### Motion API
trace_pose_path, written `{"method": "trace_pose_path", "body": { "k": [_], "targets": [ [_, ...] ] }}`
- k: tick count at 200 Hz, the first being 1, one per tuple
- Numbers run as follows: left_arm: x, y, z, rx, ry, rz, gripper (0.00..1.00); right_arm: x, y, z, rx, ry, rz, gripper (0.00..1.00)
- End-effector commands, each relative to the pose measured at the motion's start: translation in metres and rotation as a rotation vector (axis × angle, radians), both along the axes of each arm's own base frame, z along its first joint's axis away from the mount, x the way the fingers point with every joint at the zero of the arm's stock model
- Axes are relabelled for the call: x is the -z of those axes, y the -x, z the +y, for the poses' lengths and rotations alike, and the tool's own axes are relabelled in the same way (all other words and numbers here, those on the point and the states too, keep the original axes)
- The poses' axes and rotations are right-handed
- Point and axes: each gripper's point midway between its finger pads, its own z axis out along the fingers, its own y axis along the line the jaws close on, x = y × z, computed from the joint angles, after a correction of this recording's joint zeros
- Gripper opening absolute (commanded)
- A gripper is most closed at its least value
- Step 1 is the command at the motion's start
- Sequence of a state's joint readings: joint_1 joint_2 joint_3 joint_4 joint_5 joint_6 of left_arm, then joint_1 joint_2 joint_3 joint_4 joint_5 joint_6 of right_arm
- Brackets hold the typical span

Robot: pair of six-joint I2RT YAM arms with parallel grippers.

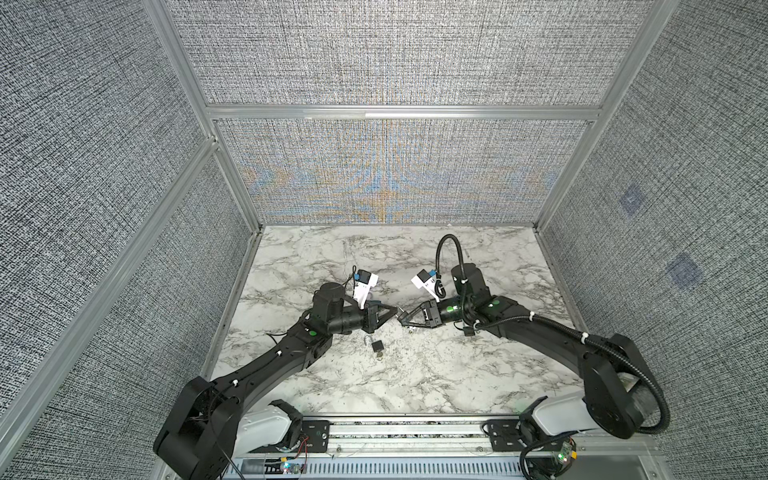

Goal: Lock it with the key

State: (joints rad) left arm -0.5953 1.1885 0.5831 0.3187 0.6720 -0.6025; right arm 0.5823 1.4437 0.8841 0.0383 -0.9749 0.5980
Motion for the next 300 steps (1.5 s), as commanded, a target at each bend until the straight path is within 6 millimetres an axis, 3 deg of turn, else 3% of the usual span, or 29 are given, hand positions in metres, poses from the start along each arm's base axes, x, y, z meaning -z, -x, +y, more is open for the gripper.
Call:
{"method": "trace_pose_path", "body": {
  "k": [1, 27, 32, 77, 151, 300],
  "targets": [
    [-0.001, 0.048, -0.011, 0.24, 0.038, 0.075, 0.0, -0.033, -0.039, 0.01, 0.104, -0.069, -0.234, 0.0],
    [-0.001, 0.046, -0.011, 0.228, 0.03, 0.067, 0.0, -0.02, -0.04, 0.007, 0.114, -0.024, -0.226, 0.0],
    [-0.002, 0.045, -0.011, 0.226, 0.029, 0.064, 0.0, -0.031, -0.044, 0.009, 0.117, -0.032, -0.25, 0.0],
    [-0.005, 0.041, -0.01, 0.211, 0.005, 0.042, 0.0, -0.021, -0.042, 0.002, 0.13, 0.019, -0.257, 0.0],
    [-0.005, 0.042, -0.01, 0.214, 0.006, 0.056, 0.0, -0.027, -0.044, 0.0, 0.157, 0.016, -0.282, 0.0],
    [-0.001, 0.06, -0.018, 0.273, 0.042, 0.089, 0.0, -0.044, -0.058, 0.014, 0.16, -0.072, -0.293, 0.0]
  ]
}}
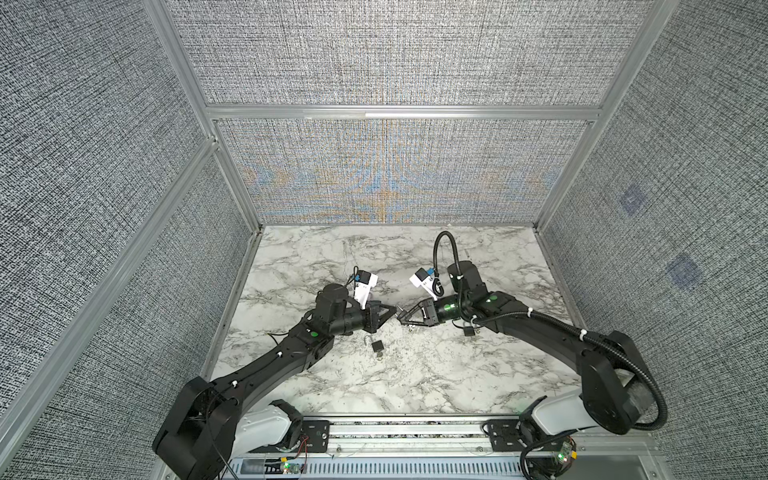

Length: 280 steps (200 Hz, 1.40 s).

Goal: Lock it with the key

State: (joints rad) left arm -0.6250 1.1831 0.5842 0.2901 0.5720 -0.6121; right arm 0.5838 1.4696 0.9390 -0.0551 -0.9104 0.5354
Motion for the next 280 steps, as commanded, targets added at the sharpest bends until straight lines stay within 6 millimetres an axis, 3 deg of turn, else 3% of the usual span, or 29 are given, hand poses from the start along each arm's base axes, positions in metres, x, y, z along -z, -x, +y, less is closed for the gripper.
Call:
{"method": "trace_pose_path", "body": {
  "k": [1, 125, 182, 188, 200, 216, 246, 280],
  "targets": [
    [-0.007, 0.065, -0.019, 0.338, 0.085, 0.088, 0.0, -0.051, -0.048, 0.014, 0.123, -0.133, -0.273, 0.0],
    [-0.01, 0.074, -0.022, 0.375, 0.094, 0.08, 0.0, -0.05, -0.06, 0.018, 0.141, -0.142, -0.272, 0.0],
    [-0.023, 0.034, -0.01, 0.206, -0.011, 0.058, 0.0, -0.041, -0.043, 0.01, 0.104, -0.138, -0.231, 0.0],
    [-0.025, 0.029, -0.007, 0.182, -0.021, 0.056, 0.0, -0.028, -0.036, 0.006, 0.097, -0.125, -0.2, 0.0],
    [-0.034, 0.02, -0.001, 0.147, -0.028, 0.036, 0.22, -0.025, -0.03, 0.001, 0.083, -0.13, -0.181, 0.0],
    [-0.044, 0.014, 0.006, 0.122, -0.02, 0.002, 0.34, -0.022, -0.021, -0.004, 0.059, -0.14, -0.157, 0.0],
    [-0.06, 0.012, 0.015, 0.092, 0.001, -0.088, 0.4, -0.023, -0.005, -0.01, -0.003, -0.166, -0.127, 0.0],
    [-0.052, 0.014, 0.015, 0.113, -0.016, -0.091, 0.41, -0.028, 0.01, -0.011, -0.07, -0.196, -0.093, 0.0]
  ]
}}
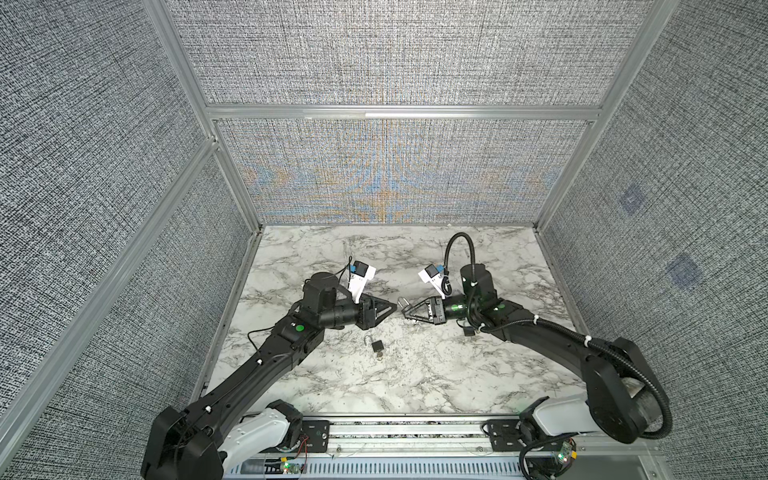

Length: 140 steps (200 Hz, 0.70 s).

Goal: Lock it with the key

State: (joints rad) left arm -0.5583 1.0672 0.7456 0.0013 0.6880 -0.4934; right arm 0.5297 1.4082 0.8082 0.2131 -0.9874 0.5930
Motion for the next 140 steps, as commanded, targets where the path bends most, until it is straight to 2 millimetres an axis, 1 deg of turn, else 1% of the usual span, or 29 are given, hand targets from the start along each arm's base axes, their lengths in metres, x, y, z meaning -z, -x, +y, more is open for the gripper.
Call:
{"method": "trace_pose_path", "body": {
  "k": [1, 25, 66, 87, 127, 140],
  "targets": [
    [0.005, 0.004, -0.001, 0.038, -0.011, -0.018, 0.41, -0.013, 0.013, 0.002, -0.082, -0.055, -0.005, 0.0],
    [0.002, 0.009, -0.006, 0.091, 0.017, -0.031, 0.4, -0.02, 0.023, 0.002, -0.136, -0.095, 0.023, 0.0],
    [-0.002, 0.006, -0.01, 0.104, 0.024, -0.058, 0.4, -0.024, 0.033, 0.001, -0.179, -0.126, 0.051, 0.0],
    [0.0, 0.003, -0.011, 0.102, 0.019, -0.057, 0.4, -0.028, 0.035, 0.001, -0.189, -0.144, 0.06, 0.0],
    [0.001, 0.001, -0.015, 0.12, 0.025, -0.046, 0.4, -0.028, 0.037, 0.001, -0.194, -0.156, 0.072, 0.0],
    [0.0, 0.001, -0.017, 0.13, 0.03, -0.042, 0.38, -0.027, 0.037, 0.002, -0.196, -0.155, 0.075, 0.0]
  ]
}}
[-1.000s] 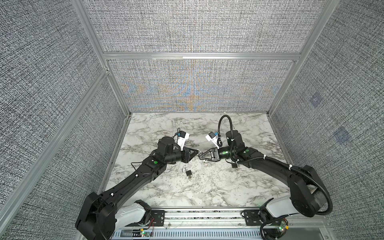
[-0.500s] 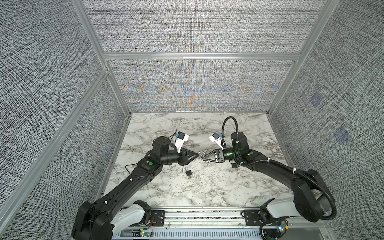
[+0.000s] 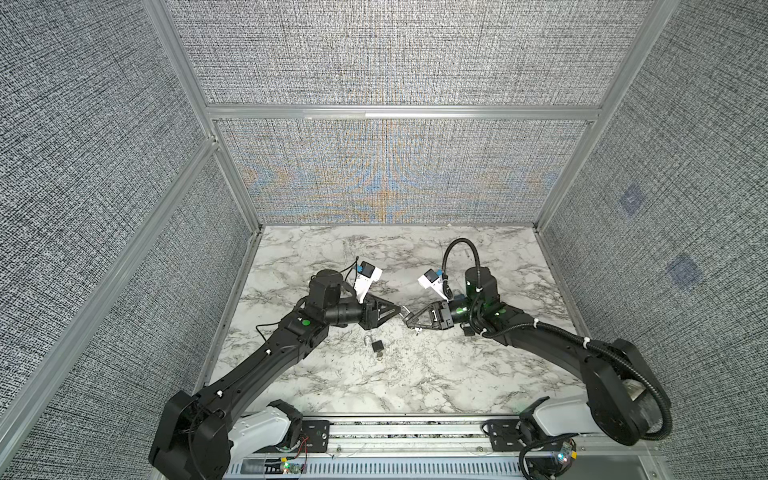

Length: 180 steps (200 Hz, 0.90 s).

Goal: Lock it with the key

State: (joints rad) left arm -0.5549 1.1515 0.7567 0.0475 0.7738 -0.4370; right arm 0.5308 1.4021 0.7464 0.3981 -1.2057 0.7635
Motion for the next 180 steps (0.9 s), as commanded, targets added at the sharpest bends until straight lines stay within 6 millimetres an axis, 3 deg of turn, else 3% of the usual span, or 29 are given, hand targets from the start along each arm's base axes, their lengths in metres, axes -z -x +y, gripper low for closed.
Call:
{"method": "trace_pose_path", "body": {
  "k": [1, 58, 111, 180],
  "targets": [
    [-0.009, 0.001, -0.005, 0.039, 0.03, -0.029, 0.38, -0.009, 0.003, 0.002, -0.024, -0.034, -0.025, 0.0],
    [-0.006, 0.008, -0.01, 0.1, 0.052, 0.011, 0.08, -0.004, 0.0, 0.003, -0.018, -0.025, -0.018, 0.0],
    [-0.005, 0.01, -0.009, 0.095, 0.05, 0.015, 0.03, -0.003, -0.002, 0.005, -0.016, -0.021, -0.015, 0.0],
    [-0.011, 0.01, -0.008, 0.086, 0.053, 0.008, 0.09, 0.006, -0.002, 0.006, -0.011, 0.033, -0.026, 0.0]
  ]
}}
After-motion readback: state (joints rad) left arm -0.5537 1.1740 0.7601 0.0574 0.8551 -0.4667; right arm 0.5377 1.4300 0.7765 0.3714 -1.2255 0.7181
